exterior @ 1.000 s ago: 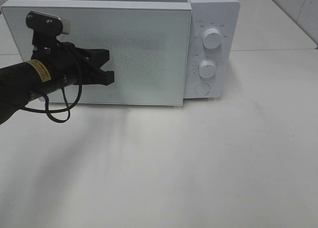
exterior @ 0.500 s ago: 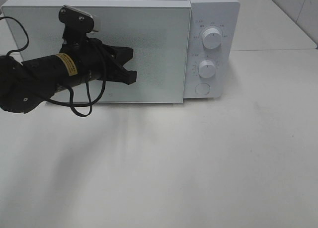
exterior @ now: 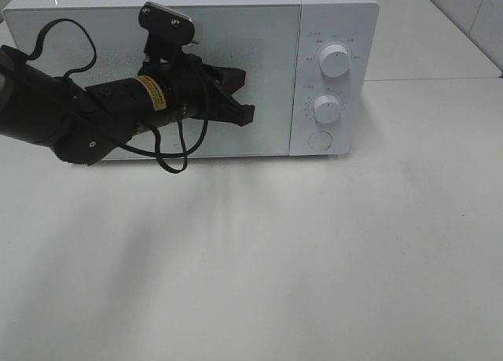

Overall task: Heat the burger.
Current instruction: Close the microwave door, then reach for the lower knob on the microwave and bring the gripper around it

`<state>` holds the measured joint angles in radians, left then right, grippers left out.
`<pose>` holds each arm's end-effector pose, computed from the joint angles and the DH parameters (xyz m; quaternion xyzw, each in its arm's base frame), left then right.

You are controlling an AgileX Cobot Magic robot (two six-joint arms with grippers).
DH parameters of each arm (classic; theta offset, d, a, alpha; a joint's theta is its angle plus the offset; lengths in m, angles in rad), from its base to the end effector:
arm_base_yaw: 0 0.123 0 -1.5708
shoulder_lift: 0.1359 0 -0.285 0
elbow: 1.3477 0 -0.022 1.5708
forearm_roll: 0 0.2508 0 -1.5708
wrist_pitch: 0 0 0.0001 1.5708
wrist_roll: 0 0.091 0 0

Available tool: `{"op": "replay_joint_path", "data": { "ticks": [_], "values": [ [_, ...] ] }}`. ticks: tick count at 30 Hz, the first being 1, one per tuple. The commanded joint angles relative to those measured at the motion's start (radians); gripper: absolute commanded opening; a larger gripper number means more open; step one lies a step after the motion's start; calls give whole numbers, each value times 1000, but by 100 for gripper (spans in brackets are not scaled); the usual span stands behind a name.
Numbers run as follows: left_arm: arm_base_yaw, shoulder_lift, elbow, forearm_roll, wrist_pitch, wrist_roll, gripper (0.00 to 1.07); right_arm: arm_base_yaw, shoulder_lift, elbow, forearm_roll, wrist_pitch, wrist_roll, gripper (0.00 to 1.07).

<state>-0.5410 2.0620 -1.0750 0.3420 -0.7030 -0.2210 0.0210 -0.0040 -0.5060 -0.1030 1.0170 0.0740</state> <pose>0.3558 -0.2368 0.1510 0.2894 0.7250 -0.2349 0.5791 -0.0045 -0.0081 0.2829 0.0233 0.8375 -0.0256 0.5454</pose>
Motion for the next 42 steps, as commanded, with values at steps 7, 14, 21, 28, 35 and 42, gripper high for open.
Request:
{"op": "replay_joint_path", "data": {
  "ticks": [7,14,21,28,35,42],
  "values": [
    [-23,20,-84,-109,28,3,0,-8,-26,3,-1,-10,-9,76],
    [-87,16,-84,-109,31,3,0,-8,-26,3,-1,-10,-9,76],
    [-165,-9,-74,-109,87,3,0,-8,-26,3,-1,-10,-9,76],
    [-225,-130,-26,-113,386,3,22,-8,-26,3,-1,-10,-9,76],
    [-268,-221,-25,-113,725,4,101,-8,-26,3,-1,-10,-9,76],
    [-288,-319,-26,-148,1065,4,100,-8,-26,3,-1,-10,-9,76]
  ]
}}
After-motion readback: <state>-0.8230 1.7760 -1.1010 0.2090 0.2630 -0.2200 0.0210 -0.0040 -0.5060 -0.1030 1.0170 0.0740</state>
